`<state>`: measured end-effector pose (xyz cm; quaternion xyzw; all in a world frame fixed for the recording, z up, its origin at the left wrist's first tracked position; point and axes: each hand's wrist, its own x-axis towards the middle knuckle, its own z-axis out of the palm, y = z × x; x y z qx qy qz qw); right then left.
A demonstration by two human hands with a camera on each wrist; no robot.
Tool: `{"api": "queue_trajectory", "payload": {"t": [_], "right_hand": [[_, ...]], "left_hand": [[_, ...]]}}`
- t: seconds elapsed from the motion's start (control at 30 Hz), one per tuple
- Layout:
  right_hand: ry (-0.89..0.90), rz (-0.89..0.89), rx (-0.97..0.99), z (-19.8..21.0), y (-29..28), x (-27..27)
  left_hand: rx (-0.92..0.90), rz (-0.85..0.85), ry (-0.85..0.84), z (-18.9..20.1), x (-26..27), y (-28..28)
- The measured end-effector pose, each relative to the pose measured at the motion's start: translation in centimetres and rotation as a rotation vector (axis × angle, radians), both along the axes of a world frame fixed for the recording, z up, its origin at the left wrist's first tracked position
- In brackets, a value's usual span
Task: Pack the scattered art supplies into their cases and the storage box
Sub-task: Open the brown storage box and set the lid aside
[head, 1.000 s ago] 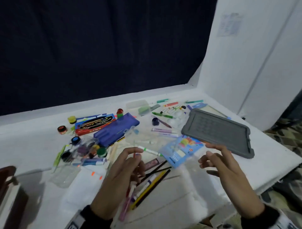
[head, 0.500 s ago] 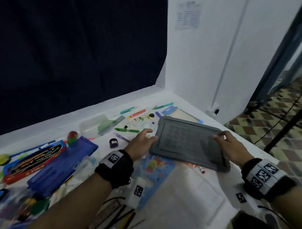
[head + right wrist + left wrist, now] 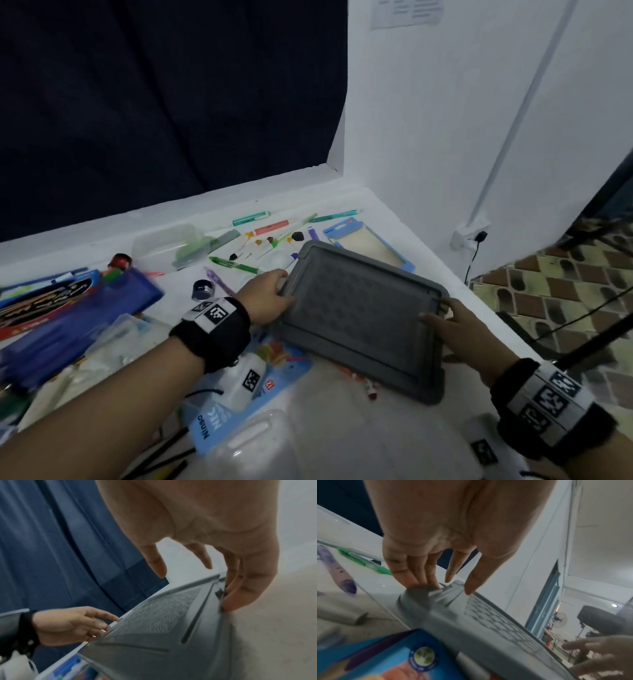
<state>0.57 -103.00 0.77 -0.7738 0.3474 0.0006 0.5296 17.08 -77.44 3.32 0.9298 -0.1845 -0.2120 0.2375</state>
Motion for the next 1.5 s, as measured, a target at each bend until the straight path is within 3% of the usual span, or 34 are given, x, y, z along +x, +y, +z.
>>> {"api": "queue_trajectory", "payload": {"t": [0.1, 0.23, 0.37, 0.53, 0.7, 0.87, 0.93, 1.0, 1.1, 1.2, 1.3, 1.43, 1.5], "right_hand": [[-0.068, -0.097, 0.231, -0.3, -1.0, 0.3], [-0.13, -0.116, 0.351, 0.0, -2.0, 1.5], [-0.245, 0.068, 0.466, 1.9, -1.0, 3.1], [-0.33, 0.284, 0.302, 3.1, 2.7, 6.0], [-0.377, 0.484, 0.299, 4.7, 8.7, 8.1], [-0.453, 0.585, 0.333, 7.8, 16.0, 8.5], [-0.472, 0.6, 0.366, 9.1, 19.3, 8.3], [-0.51, 0.582, 0.433, 10.1, 22.6, 7.9], [-0.545, 0.596, 0.501, 11.3, 27.5, 7.3], [-0.576, 0.635, 0.44, 11.8, 32.7, 6.7], [-0.659, 0.633, 0.335, 11.9, 38.2, 6.2], [-0.718, 0.565, 0.418, 12.0, 45.2, 6.0], [-0.729, 0.527, 0.456, 12.4, 48.3, 5.9]], "left_hand": [[-0.138, 0.078, -0.026, 0.5, -0.4, 0.4], [-0.369, 0.177, -0.026, 1.7, -1.1, 2.8], [-0.615, 0.336, -0.002, 1.9, -2.9, 6.7], [-0.814, 0.607, -0.104, 1.6, -6.1, 12.5], [-0.885, 0.738, -0.208, 2.1, -10.3, 18.7], [-0.993, 0.854, -0.31, 4.9, -13.8, 25.2], [-0.948, 0.894, -0.339, 6.0, -15.1, 28.6], [-0.93, 0.892, -0.295, 6.9, -16.2, 32.6], [-1.061, 0.882, -0.174, 8.6, -17.6, 38.2], [-1.101, 0.797, -0.125, 10.0, -18.6, 44.1], [-1.001, 0.631, -0.208, 10.1, -18.9, 48.6], [-1.124, 0.716, -0.353, 11.1, -18.6, 52.5], [-1.089, 0.691, -0.395, 12.2, -18.4, 54.1]]}}
